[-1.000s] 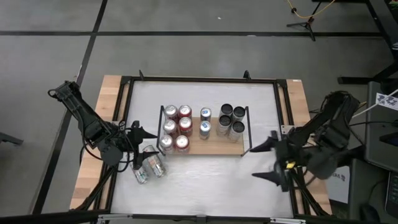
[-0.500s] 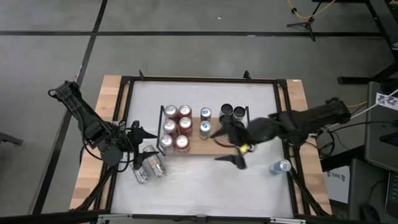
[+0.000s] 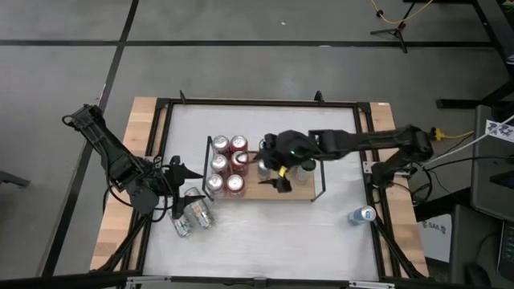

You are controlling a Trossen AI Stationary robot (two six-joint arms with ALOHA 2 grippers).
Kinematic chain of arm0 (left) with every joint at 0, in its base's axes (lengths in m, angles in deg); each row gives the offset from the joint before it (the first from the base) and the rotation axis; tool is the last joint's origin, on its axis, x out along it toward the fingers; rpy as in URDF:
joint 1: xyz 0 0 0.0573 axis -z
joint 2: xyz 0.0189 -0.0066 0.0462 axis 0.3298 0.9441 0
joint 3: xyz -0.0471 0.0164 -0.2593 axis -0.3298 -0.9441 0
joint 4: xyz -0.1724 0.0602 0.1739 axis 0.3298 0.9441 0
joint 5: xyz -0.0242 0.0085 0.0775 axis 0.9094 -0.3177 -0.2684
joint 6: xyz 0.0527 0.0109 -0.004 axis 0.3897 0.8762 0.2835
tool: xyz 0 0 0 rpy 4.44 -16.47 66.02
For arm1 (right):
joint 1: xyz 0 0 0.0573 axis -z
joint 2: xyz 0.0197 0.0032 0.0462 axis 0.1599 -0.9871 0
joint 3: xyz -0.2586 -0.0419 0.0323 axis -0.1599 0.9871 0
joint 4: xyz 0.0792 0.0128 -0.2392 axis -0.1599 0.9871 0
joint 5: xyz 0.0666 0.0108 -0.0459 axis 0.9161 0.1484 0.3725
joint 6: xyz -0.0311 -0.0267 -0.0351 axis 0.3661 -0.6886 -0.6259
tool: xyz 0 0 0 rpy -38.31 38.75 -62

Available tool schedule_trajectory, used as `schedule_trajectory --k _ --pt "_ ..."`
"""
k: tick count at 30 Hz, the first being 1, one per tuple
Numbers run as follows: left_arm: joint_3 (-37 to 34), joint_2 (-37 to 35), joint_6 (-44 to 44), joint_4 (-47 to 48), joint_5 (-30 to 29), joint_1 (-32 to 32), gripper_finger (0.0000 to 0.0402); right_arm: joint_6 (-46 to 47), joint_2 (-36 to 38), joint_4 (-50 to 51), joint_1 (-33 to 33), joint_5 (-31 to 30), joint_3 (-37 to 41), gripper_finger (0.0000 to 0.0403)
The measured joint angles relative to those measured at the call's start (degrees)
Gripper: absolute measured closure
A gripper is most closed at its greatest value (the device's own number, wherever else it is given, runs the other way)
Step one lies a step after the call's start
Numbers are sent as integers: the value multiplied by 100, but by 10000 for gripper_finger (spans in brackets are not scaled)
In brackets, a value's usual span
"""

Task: Place canned beverage on shelf
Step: Put the left blue soda can on the shelf and align with the other soda cans

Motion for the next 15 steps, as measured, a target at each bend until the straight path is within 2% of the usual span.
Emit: schedule_trajectory --k 8,15 --pt "0 -1 2 0 0 -1 96 -213 -408 661 503 3 0 22" --pt "0 -1 2 2 0 1 96 -248 -637 878 482 -350 2 22"
